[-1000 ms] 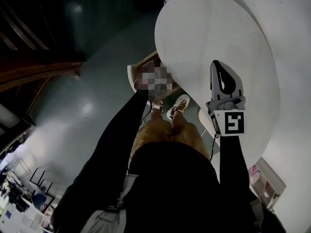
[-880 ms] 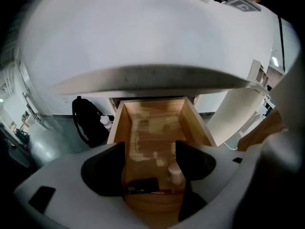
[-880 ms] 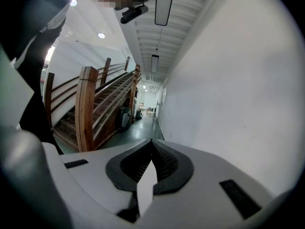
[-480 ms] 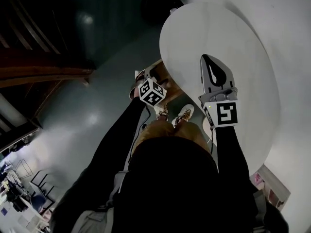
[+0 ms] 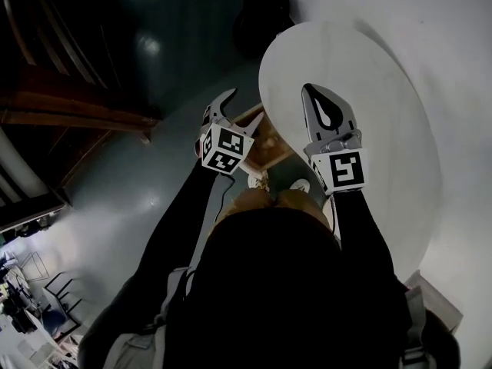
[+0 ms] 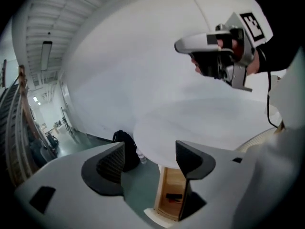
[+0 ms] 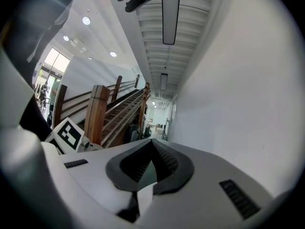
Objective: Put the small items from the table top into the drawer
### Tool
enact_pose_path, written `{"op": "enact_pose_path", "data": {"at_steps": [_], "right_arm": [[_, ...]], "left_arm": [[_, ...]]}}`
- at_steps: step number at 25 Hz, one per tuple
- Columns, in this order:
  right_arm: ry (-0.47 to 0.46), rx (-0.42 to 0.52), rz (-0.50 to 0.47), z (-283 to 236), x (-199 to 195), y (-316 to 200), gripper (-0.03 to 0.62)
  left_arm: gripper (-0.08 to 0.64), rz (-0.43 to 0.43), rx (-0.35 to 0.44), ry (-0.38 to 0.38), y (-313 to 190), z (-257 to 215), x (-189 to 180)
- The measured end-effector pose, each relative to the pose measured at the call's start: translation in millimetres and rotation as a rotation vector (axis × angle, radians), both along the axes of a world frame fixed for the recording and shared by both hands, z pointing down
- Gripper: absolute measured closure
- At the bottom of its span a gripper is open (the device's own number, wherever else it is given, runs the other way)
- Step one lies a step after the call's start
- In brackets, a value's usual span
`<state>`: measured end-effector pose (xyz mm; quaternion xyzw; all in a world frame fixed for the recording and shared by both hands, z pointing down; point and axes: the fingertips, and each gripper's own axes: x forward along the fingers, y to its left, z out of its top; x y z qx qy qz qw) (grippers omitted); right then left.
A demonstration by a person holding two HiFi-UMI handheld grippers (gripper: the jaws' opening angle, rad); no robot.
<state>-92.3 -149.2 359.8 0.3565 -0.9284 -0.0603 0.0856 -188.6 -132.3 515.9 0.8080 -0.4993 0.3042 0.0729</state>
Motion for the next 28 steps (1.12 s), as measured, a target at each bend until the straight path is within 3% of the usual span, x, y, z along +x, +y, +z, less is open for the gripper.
{"op": "enact_pose_path", "data": {"at_steps": [4, 9, 12, 17, 18, 19, 20, 28], "right_arm": [[-0.043, 0.034, -0.004, -20, -4, 0, 0.566], [-0.026, 0.06, -0.018, -34, -11, 10, 0.566], [-0.028, 0.07, -0.035, -38, -17, 16, 0.566], [-0.029, 0.083, -0.049, -39, -21, 20, 0.566], [-0.033, 0.084, -0.051, -42, -22, 22, 0.566], [-0.044, 0.087, -0.053, -46, -23, 23, 0.566], [-0.053, 0.09, -0.055, -49, -25, 23, 0.566], [-0.027, 0.073, -0.082, -48, -25, 28, 0.566]], "left_arm": [[0.213, -0.036, 0.126, 0.032, -5, -65, -6], [0.215, -0.062, 0.266, 0.113, 5, -143, -13], [0.268, -0.07, 0.325, 0.115, 14, -171, -17], [0.316, -0.101, 0.387, 0.121, 25, -191, -24], [0.355, -0.131, 0.408, 0.117, 27, -195, -29], [0.493, -0.165, 0.43, 0.111, 28, -200, -34], [0.545, -0.195, 0.446, 0.11, 29, -204, -39], [0.545, -0.214, 0.453, 0.134, 34, -209, -45]]}}
